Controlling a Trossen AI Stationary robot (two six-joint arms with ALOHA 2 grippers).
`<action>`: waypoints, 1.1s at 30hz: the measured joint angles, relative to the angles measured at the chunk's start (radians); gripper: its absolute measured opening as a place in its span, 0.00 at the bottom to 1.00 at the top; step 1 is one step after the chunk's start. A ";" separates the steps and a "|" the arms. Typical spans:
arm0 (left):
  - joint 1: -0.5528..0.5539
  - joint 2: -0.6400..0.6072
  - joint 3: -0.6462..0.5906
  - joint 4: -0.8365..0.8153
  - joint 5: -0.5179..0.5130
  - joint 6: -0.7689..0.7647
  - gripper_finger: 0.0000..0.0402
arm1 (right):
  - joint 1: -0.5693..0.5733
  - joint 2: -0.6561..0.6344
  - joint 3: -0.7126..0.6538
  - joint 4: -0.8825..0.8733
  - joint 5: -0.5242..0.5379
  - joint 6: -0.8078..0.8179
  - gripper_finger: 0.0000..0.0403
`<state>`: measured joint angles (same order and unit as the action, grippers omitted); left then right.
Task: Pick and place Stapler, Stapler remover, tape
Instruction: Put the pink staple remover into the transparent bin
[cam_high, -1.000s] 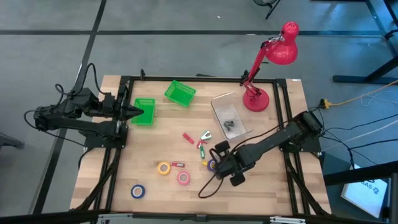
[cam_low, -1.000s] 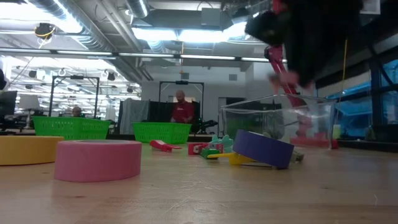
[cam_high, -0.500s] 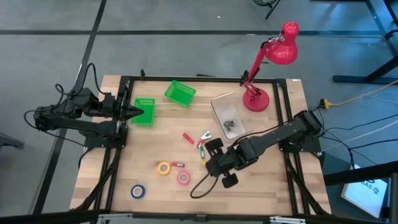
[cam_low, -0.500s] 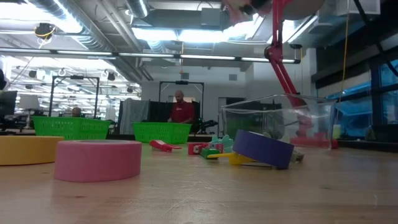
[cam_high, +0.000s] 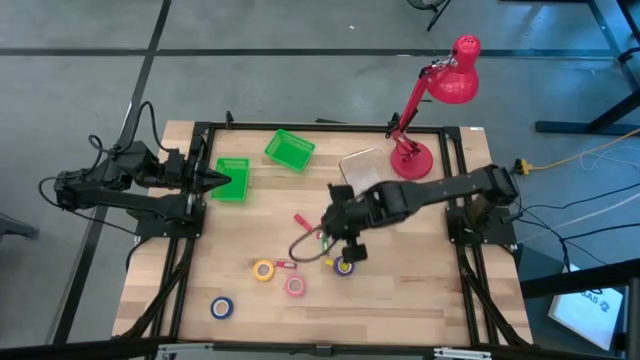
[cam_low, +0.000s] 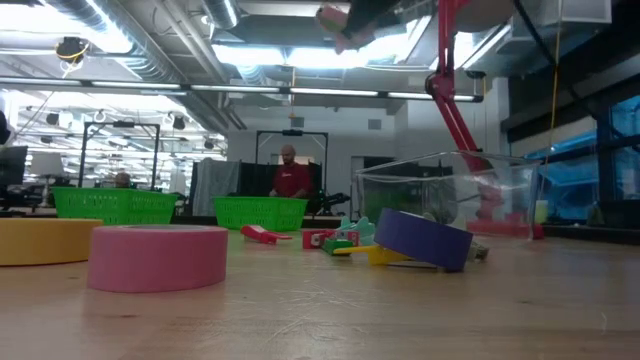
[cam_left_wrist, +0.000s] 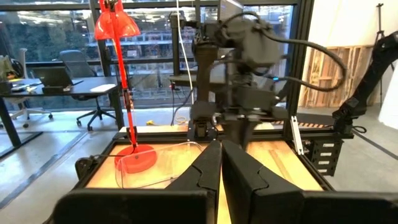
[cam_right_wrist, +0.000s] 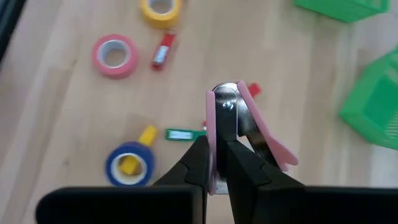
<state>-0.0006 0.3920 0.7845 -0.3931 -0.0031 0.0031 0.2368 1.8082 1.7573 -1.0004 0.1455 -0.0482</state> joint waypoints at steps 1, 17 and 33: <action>0.000 0.000 0.000 0.000 0.000 0.000 0.02 | -0.015 -0.005 0.000 -0.003 0.000 -0.007 0.08; 0.000 0.000 0.000 0.000 0.000 0.000 0.02 | -0.230 -0.064 0.000 -0.039 0.000 -0.110 0.09; 0.000 0.000 0.000 0.000 0.000 0.000 0.02 | -0.351 -0.064 -0.003 -0.106 0.000 -0.014 0.09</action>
<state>-0.0006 0.3921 0.7845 -0.3931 -0.0029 0.0032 -0.1141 1.7443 1.7547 -1.1061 0.1459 -0.0618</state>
